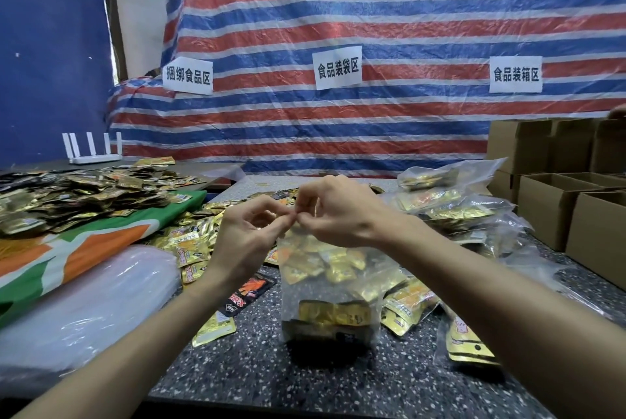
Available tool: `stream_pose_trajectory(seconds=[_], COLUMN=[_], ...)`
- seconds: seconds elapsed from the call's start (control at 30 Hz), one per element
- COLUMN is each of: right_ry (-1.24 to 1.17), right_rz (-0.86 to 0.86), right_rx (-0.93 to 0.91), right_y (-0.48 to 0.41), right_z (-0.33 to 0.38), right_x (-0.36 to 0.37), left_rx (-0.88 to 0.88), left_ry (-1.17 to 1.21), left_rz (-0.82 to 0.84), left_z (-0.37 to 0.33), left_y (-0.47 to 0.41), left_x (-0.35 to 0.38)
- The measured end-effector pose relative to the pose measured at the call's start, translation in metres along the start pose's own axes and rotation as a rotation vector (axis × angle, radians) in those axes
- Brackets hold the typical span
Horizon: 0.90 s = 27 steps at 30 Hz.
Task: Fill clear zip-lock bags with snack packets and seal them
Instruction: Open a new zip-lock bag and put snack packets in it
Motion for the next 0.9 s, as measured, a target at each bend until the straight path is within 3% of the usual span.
stream_pose_trajectory(seconds=[0.33,0.57,0.9], right_ry=[-0.127,-0.193,-0.233], right_rz=[0.119,0.093,0.065], right_rx=[0.07,0.118,0.198], right_y=[0.015,0.031,0.059], right_z=[-0.03,-0.061,-0.103], right_x=[-0.008,-0.017,-0.027], left_rx=[-0.005,-0.097,-0.099], left_ry=[0.09,0.176,0.145], left_rz=[0.003,-0.04,-0.045], left_z=[0.006,0.014,0.02], left_y=[0.001,-0.001,-0.003], left_x=[-0.002,-0.002,-0.008])
Point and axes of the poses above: each hand's wrist, its own y-axis away from the middle knuckle, its own x-axis out of the palm, z = x × y, the point moved 6 cm from there along -y, towards the middle knuckle, and after that the axes turned 7 degrees about x, right-handed, at the moved point
